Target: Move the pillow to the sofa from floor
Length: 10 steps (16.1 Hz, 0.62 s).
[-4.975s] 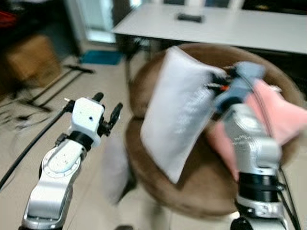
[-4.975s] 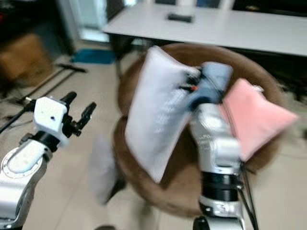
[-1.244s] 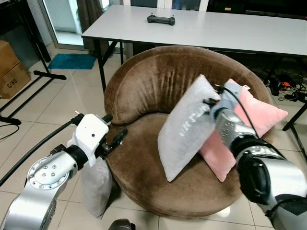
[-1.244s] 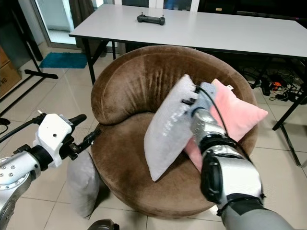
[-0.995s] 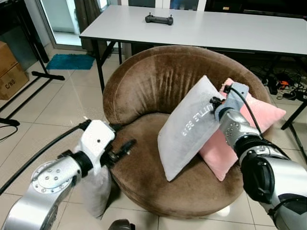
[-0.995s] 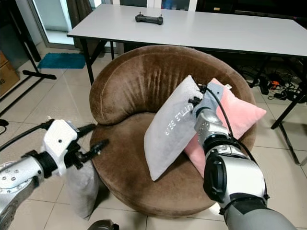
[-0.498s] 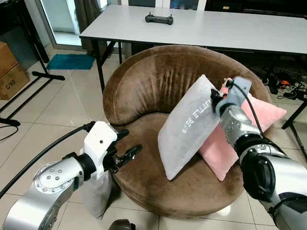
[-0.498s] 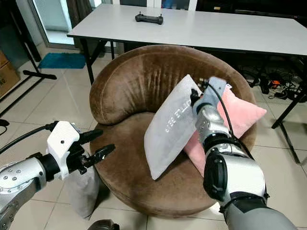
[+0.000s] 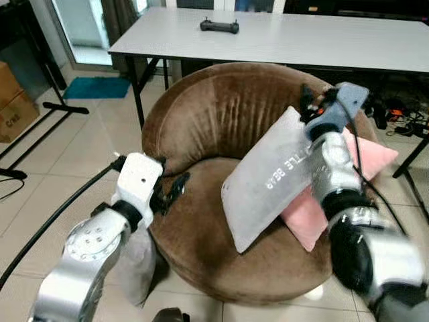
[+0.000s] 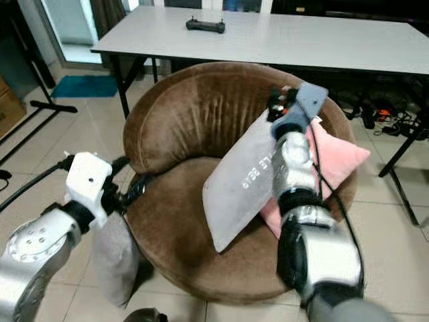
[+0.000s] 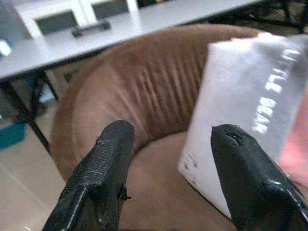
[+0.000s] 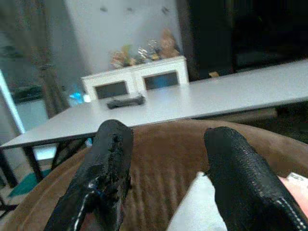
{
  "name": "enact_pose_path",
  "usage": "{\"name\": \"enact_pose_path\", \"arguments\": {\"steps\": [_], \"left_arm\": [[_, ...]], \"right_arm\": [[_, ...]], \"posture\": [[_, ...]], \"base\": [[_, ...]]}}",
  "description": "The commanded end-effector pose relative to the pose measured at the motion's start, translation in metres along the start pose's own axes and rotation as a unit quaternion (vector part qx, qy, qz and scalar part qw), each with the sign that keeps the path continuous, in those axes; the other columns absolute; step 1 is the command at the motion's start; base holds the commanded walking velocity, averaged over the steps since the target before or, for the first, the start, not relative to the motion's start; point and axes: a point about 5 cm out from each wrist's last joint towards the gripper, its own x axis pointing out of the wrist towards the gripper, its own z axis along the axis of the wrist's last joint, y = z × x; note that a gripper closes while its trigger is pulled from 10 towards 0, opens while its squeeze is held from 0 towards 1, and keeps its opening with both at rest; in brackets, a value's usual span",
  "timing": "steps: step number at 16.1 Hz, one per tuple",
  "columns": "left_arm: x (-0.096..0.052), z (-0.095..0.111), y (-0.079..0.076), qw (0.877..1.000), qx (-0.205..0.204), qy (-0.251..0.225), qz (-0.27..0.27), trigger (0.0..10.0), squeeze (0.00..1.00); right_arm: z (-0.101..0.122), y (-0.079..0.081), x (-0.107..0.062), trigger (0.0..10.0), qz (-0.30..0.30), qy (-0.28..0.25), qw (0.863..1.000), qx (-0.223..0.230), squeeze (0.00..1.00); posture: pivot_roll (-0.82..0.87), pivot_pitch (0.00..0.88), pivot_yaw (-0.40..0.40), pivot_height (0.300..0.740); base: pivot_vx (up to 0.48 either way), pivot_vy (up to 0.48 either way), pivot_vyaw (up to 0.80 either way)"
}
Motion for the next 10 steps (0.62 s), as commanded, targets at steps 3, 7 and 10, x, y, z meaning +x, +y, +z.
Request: {"name": "enact_pose_path", "arguments": {"steps": [3,7,10], "left_arm": [[-0.005,-0.001,0.004,0.997,0.005,-0.002,0.073,10.0,0.0],[-0.039,-0.017,0.024,0.99,0.008,0.013,0.14,10.0,0.0],[-0.04,-0.02,0.023,0.987,0.003,0.015,0.158,10.0,0.0]], "right_arm": [[0.008,0.004,-0.031,10.0,0.037,-0.004,0.999,-0.036,0.0],[0.005,0.006,-0.082,10.0,0.038,0.055,0.996,-0.055,0.0],[-0.005,0.01,-0.108,10.0,0.028,0.119,0.991,-0.059,0.0]], "posture": [[0.1,0.0,-0.001,0.74],[0.07,0.0,-0.051,0.74],[0.07,0.0,-0.062,0.74]], "base": [[0.0,0.0,0.0],[0.0,0.0,0.0],[0.0,0.442,0.0]]}}
